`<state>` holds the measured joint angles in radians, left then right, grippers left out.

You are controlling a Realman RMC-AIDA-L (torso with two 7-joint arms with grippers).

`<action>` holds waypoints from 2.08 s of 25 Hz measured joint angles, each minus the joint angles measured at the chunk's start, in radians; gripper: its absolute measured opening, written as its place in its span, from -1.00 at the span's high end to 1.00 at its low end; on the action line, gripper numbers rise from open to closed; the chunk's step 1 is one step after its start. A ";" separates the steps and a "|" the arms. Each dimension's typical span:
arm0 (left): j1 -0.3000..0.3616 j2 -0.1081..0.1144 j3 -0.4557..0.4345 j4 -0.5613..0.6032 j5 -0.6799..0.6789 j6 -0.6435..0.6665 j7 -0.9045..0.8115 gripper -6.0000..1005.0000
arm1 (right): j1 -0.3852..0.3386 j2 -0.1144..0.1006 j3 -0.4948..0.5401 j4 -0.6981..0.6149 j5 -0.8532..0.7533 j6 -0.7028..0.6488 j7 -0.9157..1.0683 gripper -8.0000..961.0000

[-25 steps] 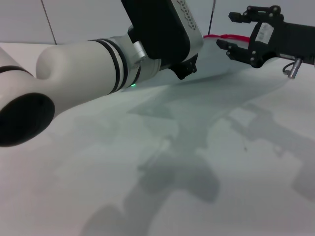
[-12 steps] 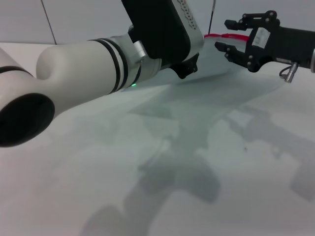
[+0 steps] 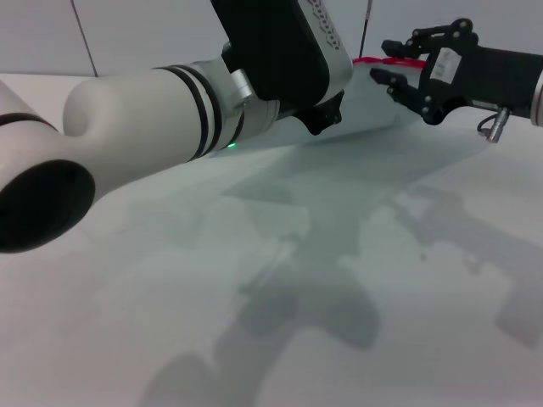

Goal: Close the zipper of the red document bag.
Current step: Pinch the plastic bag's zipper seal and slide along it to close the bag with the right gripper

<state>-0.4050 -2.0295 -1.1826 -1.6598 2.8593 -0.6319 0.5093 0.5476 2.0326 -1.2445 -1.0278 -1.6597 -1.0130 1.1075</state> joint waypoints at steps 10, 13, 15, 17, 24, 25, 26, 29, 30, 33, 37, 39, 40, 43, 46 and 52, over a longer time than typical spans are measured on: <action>-0.002 0.000 0.000 0.001 0.000 0.001 0.000 0.87 | 0.002 0.000 0.001 0.006 0.000 0.005 0.000 0.53; -0.002 0.000 0.000 0.004 0.000 0.001 0.000 0.87 | 0.005 0.000 0.001 0.013 0.000 0.005 0.000 0.54; -0.002 0.000 0.000 0.004 0.000 0.001 0.000 0.86 | 0.006 0.000 0.001 0.015 0.002 0.005 0.000 0.55; -0.002 0.000 0.000 0.004 0.000 0.001 0.000 0.86 | 0.006 0.000 0.001 0.015 0.010 0.005 0.000 0.55; 0.000 0.000 -0.001 0.004 0.000 0.002 0.000 0.86 | 0.006 0.000 0.000 0.015 0.023 0.005 0.000 0.62; 0.000 0.000 -0.002 0.004 0.000 0.002 0.000 0.86 | 0.006 0.000 0.000 0.015 0.024 0.005 0.000 0.63; -0.001 0.000 -0.003 0.003 0.000 0.002 0.000 0.86 | 0.006 0.000 0.000 0.015 0.024 0.005 0.000 0.66; -0.002 0.000 -0.003 0.003 0.000 0.002 0.000 0.86 | 0.006 -0.001 0.000 0.019 0.024 0.005 0.000 0.70; -0.002 0.000 -0.003 0.003 0.000 0.002 0.000 0.86 | 0.006 -0.001 0.000 0.021 0.024 0.005 0.000 0.70; -0.002 0.000 -0.003 0.004 0.000 0.002 0.000 0.86 | 0.008 -0.002 0.000 0.026 0.025 0.005 0.000 0.72; -0.003 0.000 -0.002 0.002 0.000 0.002 0.000 0.86 | 0.009 -0.002 0.000 0.029 0.025 0.005 0.000 0.73; -0.003 0.000 -0.002 0.002 0.000 0.002 0.000 0.86 | 0.009 -0.002 0.000 0.034 0.025 0.005 0.000 0.74; -0.003 0.000 -0.002 0.001 0.000 0.002 0.000 0.86 | 0.010 -0.002 0.000 0.035 0.025 0.005 0.000 0.76; -0.003 0.000 -0.003 0.000 0.000 0.002 0.000 0.86 | 0.011 -0.003 0.000 0.038 0.024 0.018 0.000 0.79; -0.002 0.000 -0.004 -0.001 0.000 0.002 0.000 0.86 | 0.011 -0.003 0.000 0.043 0.020 0.034 0.000 0.81; 0.007 0.001 -0.007 -0.021 0.000 0.003 0.000 0.86 | 0.011 -0.004 0.001 0.057 0.017 0.065 0.000 0.80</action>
<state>-0.3982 -2.0287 -1.1892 -1.6806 2.8597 -0.6289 0.5093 0.5584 2.0288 -1.2439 -0.9710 -1.6425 -0.9484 1.1075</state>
